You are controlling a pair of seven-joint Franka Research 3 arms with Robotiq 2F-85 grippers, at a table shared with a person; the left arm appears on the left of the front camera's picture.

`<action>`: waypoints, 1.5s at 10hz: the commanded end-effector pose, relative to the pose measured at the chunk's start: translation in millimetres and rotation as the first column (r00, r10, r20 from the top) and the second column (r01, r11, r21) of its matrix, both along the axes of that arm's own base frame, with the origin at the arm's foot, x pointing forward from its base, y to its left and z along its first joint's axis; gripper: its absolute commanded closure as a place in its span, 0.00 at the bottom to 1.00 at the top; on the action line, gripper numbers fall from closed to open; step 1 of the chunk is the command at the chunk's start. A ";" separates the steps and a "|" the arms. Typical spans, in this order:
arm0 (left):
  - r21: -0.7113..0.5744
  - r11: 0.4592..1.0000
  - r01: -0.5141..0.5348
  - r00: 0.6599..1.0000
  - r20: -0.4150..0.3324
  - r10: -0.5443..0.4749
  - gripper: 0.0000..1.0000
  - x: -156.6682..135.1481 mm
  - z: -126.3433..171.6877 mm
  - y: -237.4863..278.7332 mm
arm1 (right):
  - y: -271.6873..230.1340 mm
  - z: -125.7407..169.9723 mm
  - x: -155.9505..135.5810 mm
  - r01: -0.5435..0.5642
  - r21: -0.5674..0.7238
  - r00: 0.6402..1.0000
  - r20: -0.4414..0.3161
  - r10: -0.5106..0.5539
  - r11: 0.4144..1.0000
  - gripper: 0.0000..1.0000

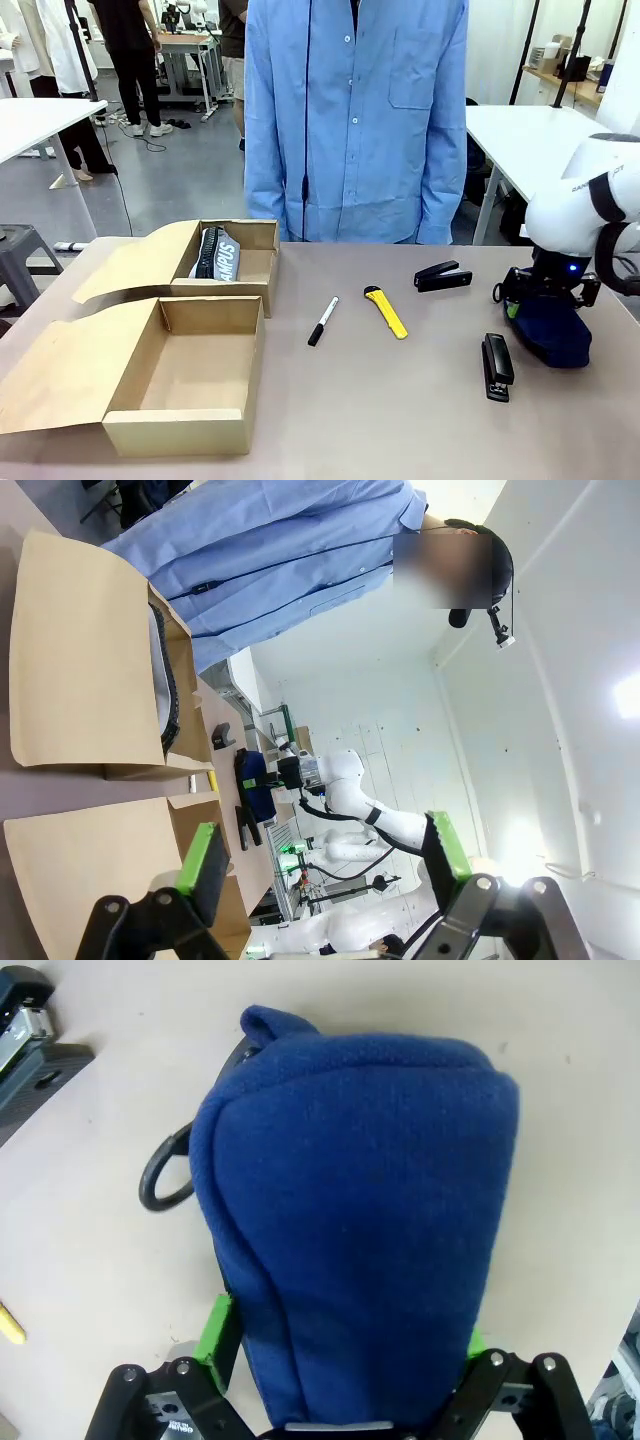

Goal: Place items inside the box.
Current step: Pick up a Pencil pouch or Stapler and place it inside the Mailer Box closest to the robot.

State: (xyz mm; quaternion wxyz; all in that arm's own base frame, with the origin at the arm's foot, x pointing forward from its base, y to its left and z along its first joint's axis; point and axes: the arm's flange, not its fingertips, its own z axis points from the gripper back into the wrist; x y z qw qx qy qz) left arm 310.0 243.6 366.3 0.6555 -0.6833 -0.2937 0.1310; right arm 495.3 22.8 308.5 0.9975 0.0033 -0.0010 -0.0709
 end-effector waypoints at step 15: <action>-0.005 1.000 0.006 1.000 0.018 -0.005 0.00 -1.2 1.8 -1.0 | 1.8 -3.4 7.1 -0.037 0.037 0.999 -0.032 0.038 0.999 1.00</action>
